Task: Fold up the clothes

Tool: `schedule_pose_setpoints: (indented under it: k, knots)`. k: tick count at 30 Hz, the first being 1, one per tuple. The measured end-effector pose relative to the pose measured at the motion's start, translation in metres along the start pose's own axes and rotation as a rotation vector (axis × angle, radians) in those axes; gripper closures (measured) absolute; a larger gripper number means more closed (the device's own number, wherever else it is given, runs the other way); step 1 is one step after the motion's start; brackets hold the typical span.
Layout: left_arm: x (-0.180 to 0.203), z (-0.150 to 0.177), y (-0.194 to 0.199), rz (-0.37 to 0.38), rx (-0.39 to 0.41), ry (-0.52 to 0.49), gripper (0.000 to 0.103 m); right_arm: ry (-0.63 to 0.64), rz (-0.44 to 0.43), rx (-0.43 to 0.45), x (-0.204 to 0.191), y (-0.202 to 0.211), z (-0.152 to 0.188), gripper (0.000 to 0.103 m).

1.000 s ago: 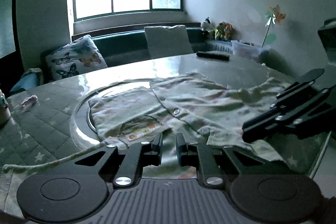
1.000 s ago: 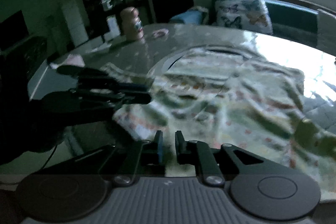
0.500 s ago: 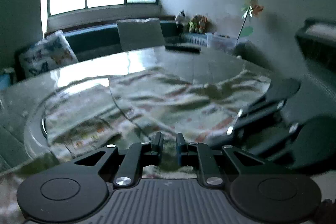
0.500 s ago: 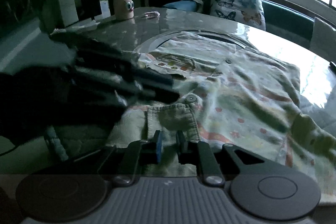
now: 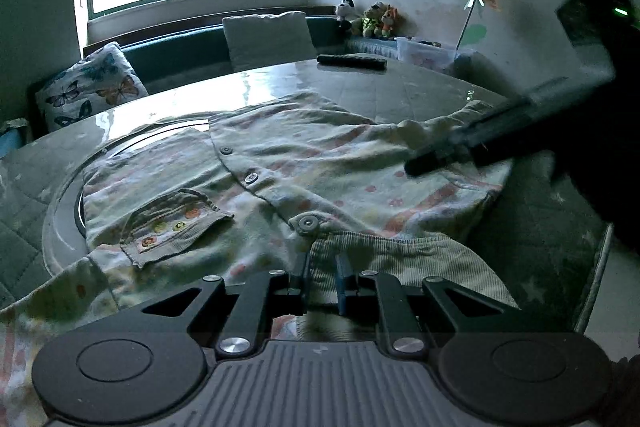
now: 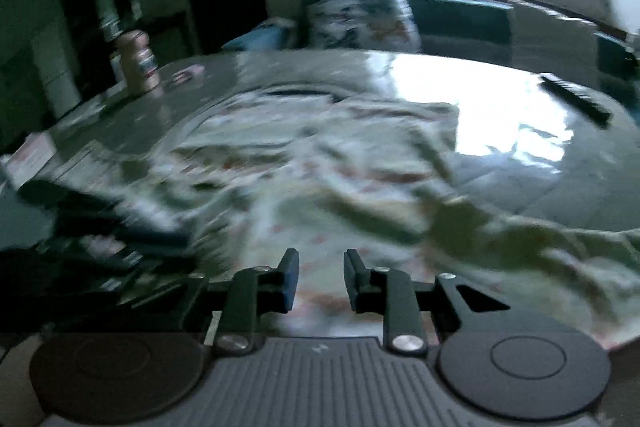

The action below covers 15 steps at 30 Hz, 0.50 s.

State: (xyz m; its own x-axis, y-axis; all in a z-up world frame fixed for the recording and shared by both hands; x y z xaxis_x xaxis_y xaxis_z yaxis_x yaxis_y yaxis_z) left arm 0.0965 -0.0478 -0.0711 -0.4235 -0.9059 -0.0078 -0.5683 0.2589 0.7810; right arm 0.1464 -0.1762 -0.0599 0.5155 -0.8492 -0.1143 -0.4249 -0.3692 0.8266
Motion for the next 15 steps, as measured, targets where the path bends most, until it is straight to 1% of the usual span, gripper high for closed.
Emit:
schedule_pose_setpoints:
  k: [5,9,15]
  knots:
    - [0.002,0.000,0.001,-0.005,-0.007,-0.007,0.088,-0.084,0.053,0.013,0.038,-0.013,-0.018,0.079]
    - [0.003,-0.003,0.002,-0.002,-0.008,-0.018,0.088,-0.074,0.055,0.007,0.047,-0.028,-0.037,0.079]
    - [0.007,-0.005,0.003,0.007,-0.011,-0.040,0.088,-0.056,0.092,-0.025,0.058,-0.054,-0.059,0.079]
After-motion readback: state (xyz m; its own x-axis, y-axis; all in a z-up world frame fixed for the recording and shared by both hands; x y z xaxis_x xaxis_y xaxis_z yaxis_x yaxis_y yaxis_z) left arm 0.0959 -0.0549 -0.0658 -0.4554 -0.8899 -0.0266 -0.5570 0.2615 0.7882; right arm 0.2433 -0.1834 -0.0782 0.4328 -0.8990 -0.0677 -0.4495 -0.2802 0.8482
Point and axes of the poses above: each gripper's, at about its wrist camera, not at the fingertips, and y roughly against the way its jaws point, x to its right, z to its underside, the point moved 10 cm from there along -y, roughly the way its jaws point, and after that the axes turned 15 degrees about -x, right-handed, at the moved point
